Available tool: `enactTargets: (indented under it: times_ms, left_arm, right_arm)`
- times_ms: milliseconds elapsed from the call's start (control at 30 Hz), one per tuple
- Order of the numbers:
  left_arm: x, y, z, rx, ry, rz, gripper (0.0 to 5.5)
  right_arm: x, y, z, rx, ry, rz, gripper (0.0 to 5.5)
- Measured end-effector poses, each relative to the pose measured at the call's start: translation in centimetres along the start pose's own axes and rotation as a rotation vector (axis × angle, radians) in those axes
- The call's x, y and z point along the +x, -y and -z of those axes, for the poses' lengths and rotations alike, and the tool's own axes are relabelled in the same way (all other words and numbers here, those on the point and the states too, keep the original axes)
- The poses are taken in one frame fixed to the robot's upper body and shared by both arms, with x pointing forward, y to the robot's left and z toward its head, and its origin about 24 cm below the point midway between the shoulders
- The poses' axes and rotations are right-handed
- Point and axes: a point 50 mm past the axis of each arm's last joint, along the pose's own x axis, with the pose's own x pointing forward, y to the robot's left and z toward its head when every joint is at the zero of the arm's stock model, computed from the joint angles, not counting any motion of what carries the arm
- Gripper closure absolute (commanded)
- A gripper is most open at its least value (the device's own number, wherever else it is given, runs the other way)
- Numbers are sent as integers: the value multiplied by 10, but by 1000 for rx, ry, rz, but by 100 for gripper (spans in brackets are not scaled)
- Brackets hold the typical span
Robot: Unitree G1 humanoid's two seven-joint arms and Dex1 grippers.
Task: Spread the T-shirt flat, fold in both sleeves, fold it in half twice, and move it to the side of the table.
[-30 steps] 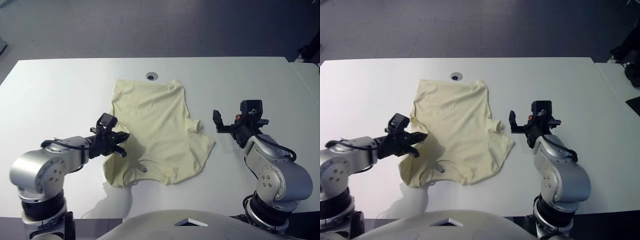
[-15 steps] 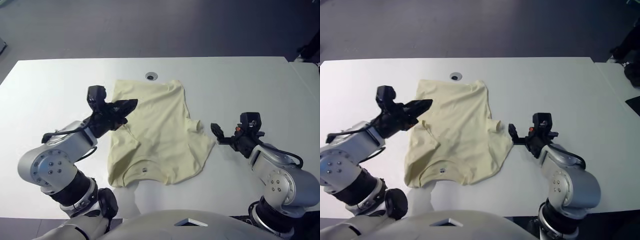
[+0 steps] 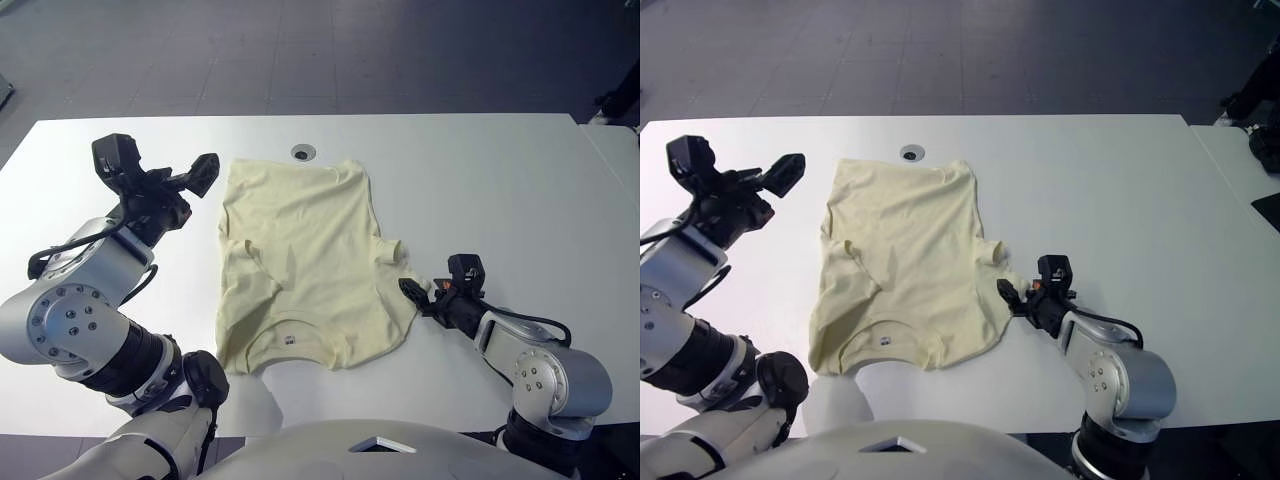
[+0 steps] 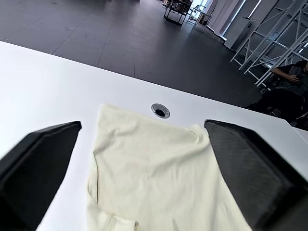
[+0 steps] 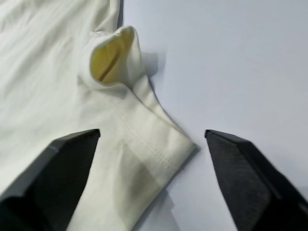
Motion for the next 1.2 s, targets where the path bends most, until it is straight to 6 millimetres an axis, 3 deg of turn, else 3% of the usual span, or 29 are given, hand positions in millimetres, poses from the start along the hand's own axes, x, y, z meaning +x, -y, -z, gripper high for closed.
enactTargets:
  times_ms: [733,1033,1100,1200]
  left_arm:
    - [-3,-10,3,-8,-11,-72,10]
    - [-12,-24,3,9,-19,-134,10]
    - [-13,-25,6,11,-25,-142,10]
    - [-14,-24,6,18,-22,-143,10]
  right_arm:
    - [1,6,-1,-10,-19,-7,549]
    - [-15,33,-12,-25,-1,84,549]
    - [-16,26,-19,-39,14,61,549]
    - [-17,1,-36,-83,87,-38,549]
